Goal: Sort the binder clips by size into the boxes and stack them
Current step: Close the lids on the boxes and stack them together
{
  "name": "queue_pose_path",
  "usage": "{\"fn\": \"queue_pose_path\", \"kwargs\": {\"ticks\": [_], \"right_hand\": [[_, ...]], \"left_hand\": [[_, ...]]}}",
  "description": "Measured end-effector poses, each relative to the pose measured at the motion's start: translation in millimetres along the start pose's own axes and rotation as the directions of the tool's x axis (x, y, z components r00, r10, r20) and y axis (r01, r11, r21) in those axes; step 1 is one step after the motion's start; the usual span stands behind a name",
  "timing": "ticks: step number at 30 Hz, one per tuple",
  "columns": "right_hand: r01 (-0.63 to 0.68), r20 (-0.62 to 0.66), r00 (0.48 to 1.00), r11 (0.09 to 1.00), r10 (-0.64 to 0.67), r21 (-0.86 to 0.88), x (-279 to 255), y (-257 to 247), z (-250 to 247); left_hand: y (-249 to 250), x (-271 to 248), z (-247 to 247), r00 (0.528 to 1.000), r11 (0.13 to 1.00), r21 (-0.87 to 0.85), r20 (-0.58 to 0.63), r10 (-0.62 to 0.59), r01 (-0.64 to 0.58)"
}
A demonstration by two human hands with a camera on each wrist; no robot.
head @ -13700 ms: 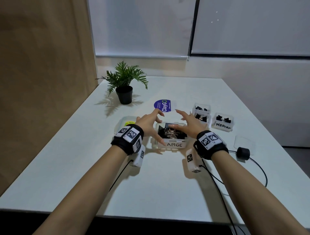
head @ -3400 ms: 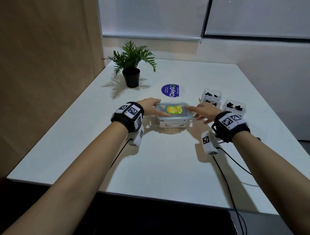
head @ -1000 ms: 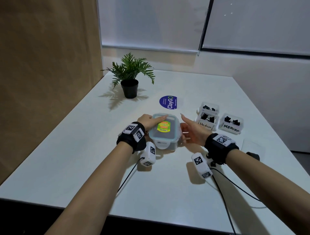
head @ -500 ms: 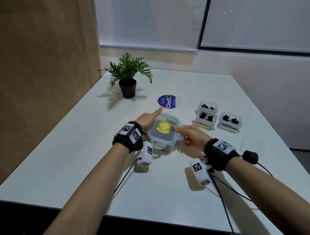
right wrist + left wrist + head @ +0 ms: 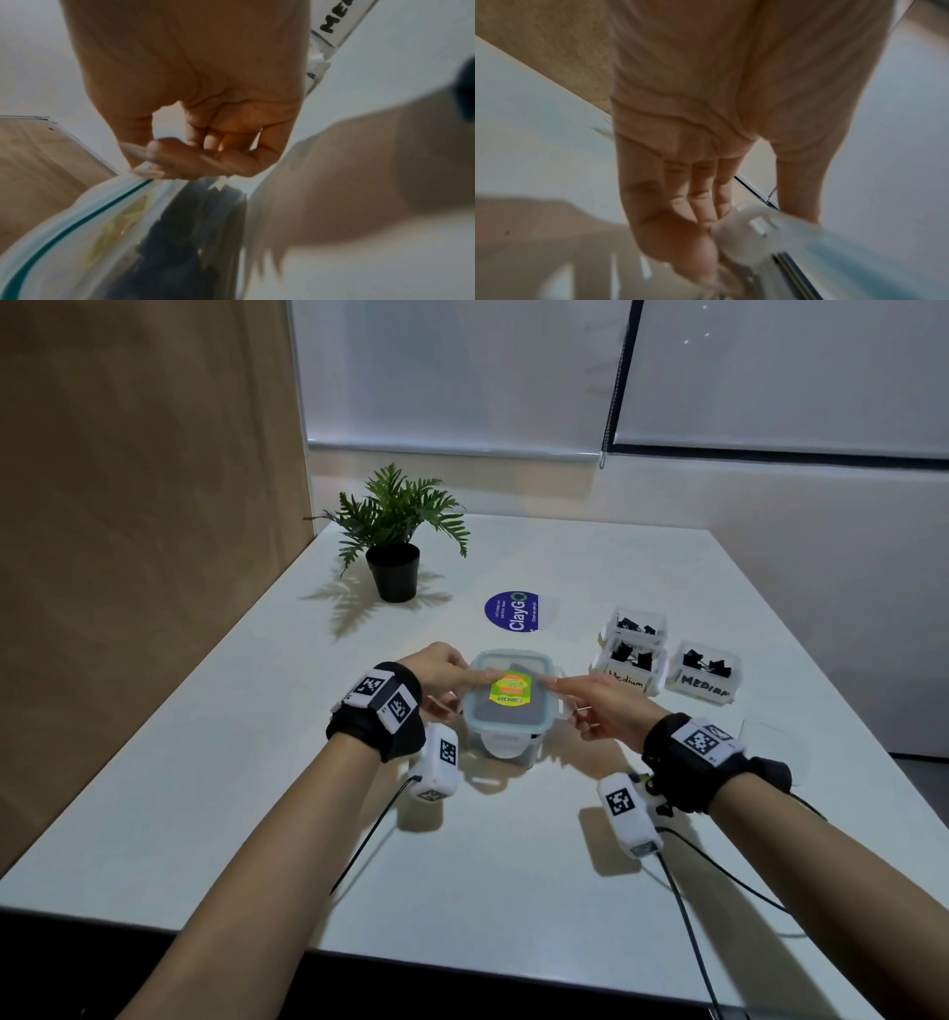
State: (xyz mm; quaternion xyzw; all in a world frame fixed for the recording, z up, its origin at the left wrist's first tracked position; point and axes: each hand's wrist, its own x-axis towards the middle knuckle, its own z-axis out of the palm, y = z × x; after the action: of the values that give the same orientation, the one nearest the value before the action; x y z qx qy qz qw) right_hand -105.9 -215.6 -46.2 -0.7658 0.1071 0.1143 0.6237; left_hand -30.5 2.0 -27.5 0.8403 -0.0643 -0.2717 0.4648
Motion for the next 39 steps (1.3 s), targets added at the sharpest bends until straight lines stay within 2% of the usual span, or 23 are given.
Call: {"fn": "queue_pose_path", "kwargs": {"ticks": [6, 11, 13, 16, 23, 27, 30, 35, 39], "right_hand": [[-0.016, -0.026, 1.000, 1.000, 0.015, -0.013, 0.3, 11.6, 5.2], [-0.108, -0.037, 0.993, 0.993, 0.109, 0.045, 2.6, 8.6, 5.8], [-0.134, -0.019, 0.991, 0.990, 0.135, 0.044, 2.0, 7.7, 6.1], [-0.108, 0.010, 0.994, 0.992, 0.107, 0.060, 1.5, 8.4, 9.9], [-0.065, 0.050, 0.997, 0.991, 0.060, 0.120, 1.1, 6.5, 16.6], [-0.043, 0.071, 0.997, 0.992, 0.035, 0.116, 0.2, 4.0, 15.0], [-0.061, 0.094, 0.994, 0.991, 0.051, 0.115, 0.4, 4.6, 13.9], [-0.062, 0.046, 0.997, 0.998, 0.063, -0.017, 1.2, 0.1, 11.1], [-0.084, 0.067, 0.994, 0.996, 0.084, -0.006, 2.6, -1.2, 13.7]], "left_hand": [[0.3, -4.8, -1.2, 1.000, 1.000, -0.031, -0.011, -0.002, 0.002], [-1.8, -2.5, -0.3, 0.999, 0.999, 0.022, -0.006, -0.047, 0.048], [-0.7, -1.1, -0.1, 0.997, 0.996, 0.059, 0.023, -0.067, 0.066], [3.1, -0.5, -1.7, 0.994, 0.994, 0.086, 0.074, -0.075, 0.069], [-2.4, -0.4, -2.1, 0.990, 0.997, 0.017, 0.118, -0.082, 0.080], [0.2, 2.9, -2.3, 0.996, 0.998, 0.014, 0.064, -0.066, 0.065], [-1.6, 1.5, -0.8, 0.995, 0.997, -0.047, 0.079, -0.058, 0.062], [-10.1, 1.2, 0.0, 0.992, 0.987, -0.146, 0.116, -0.043, 0.060], [-14.3, 3.0, -0.9, 0.993, 0.982, -0.176, 0.111, -0.050, 0.069]]}}
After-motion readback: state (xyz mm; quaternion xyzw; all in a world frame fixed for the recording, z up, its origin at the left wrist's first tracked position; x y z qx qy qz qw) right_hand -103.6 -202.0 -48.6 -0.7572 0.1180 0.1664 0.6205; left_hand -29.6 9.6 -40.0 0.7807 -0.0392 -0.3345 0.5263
